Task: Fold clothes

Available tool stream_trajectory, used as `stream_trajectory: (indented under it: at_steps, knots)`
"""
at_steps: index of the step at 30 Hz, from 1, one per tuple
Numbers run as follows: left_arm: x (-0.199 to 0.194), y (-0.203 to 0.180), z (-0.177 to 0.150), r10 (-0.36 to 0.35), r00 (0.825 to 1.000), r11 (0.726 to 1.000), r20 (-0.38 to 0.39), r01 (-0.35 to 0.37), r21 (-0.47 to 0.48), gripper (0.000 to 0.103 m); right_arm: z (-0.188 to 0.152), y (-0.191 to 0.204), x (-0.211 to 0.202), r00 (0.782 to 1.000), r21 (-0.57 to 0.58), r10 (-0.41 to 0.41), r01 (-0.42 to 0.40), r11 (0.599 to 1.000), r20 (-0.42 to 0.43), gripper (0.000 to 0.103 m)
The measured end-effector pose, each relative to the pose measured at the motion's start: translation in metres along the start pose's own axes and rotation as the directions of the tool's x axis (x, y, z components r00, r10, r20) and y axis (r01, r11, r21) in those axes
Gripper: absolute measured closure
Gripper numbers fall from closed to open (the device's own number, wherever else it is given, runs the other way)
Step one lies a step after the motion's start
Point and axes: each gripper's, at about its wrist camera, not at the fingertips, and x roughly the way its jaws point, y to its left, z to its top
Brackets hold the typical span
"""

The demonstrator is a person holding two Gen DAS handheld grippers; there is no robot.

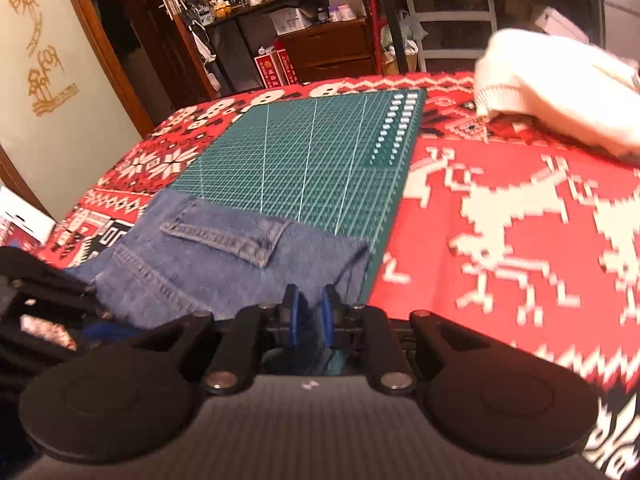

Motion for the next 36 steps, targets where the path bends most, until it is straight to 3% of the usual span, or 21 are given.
stream_trajectory:
  at_steps: [6, 11, 16, 22, 28, 36]
  knots:
    - [0.000, -0.003, 0.001, 0.013, 1.000, 1.000, 0.000, -0.013, 0.015, 0.092, -0.009, 0.001, -0.020, 1.000, 0.015, 0.015, -0.015, 1.000, -0.023, 0.089]
    - [-0.001, -0.003, 0.001, 0.015, 1.000, 1.000, -0.002, -0.015, 0.012, 0.092, -0.003, 0.019, -0.032, 1.000, -0.076, 0.020, -0.018, 0.997, 0.024, 0.089]
    - [-0.001, -0.002, 0.001, 0.011, 1.000, 1.000, -0.002, -0.011, 0.005, 0.092, 0.014, 0.027, -0.016, 0.999, -0.111, 0.008, -0.004, 0.994, 0.043, 0.090]
    - [-0.001, 0.000, 0.001, 0.004, 1.000, 1.000, 0.001, -0.004, -0.007, 0.092, 0.006, 0.020, 0.002, 0.999, -0.128, -0.031, 0.032, 0.991, 0.006, 0.093]
    - [-0.001, 0.002, 0.002, -0.002, 1.000, 1.000, 0.002, 0.002, -0.018, 0.092, -0.005, 0.002, -0.012, 1.000, -0.010, -0.015, 0.015, 1.000, -0.014, 0.091]
    - [-0.013, 0.002, 0.009, 0.037, 0.999, 0.999, 0.021, -0.037, 0.000, 0.092, -0.006, 0.016, -0.035, 1.000, -0.024, -0.027, 0.027, 0.999, -0.002, 0.089]
